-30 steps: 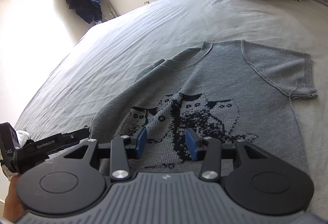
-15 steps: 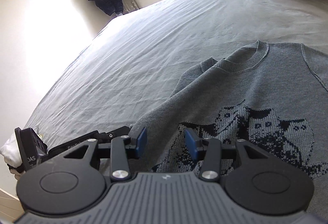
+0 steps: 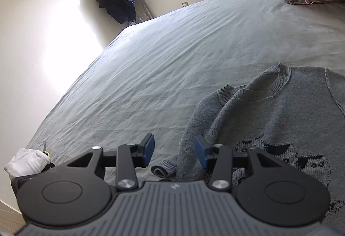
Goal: Fold clothes
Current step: 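Grasp the sweater sleeve with the left gripper while the right gripper grasps the body edge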
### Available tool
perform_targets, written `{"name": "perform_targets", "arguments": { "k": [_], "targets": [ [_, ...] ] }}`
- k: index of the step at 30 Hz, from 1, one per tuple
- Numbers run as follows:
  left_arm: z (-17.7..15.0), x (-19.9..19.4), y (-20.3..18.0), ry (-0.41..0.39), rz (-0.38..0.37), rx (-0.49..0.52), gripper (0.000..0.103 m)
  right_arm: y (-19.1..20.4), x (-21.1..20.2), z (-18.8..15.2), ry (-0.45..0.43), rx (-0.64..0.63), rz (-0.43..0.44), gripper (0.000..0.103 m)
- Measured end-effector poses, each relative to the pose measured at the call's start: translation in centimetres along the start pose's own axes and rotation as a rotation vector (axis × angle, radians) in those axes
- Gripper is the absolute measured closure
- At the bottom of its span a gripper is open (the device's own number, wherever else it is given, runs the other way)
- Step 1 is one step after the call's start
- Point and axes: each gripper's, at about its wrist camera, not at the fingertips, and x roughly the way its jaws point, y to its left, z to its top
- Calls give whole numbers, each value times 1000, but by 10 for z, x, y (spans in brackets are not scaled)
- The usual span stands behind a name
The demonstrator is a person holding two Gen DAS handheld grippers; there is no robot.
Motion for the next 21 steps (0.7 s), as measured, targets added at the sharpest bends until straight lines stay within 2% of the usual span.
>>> {"name": "perform_targets", "arguments": {
  "k": [5,7,12,16,17,18,19,20,21],
  "targets": [
    [-16,16,-19,94,-29,88,102,-8,15,-2,46,32,33,57],
    [-20,21,-25,113,-22,114,101,-12,22,-5,62,33,3,57],
    [-23,21,-28,137,-5,158,101,-26,31,-21,108,-9,-134,57],
    [-18,17,-30,140,3,185,96,-38,19,-42,123,7,-103,58],
    [-17,15,-30,133,6,191,93,-39,15,-45,128,12,-92,66],
    [-16,14,-30,124,8,197,88,-41,12,-46,127,18,-82,83],
    [-15,12,-31,115,11,203,84,-42,9,-46,126,24,-72,90],
    [-15,9,-32,98,19,217,73,-43,5,-47,125,31,-62,96],
    [-15,6,-34,79,28,233,59,-44,2,-48,125,37,-52,96]
  ]
}}
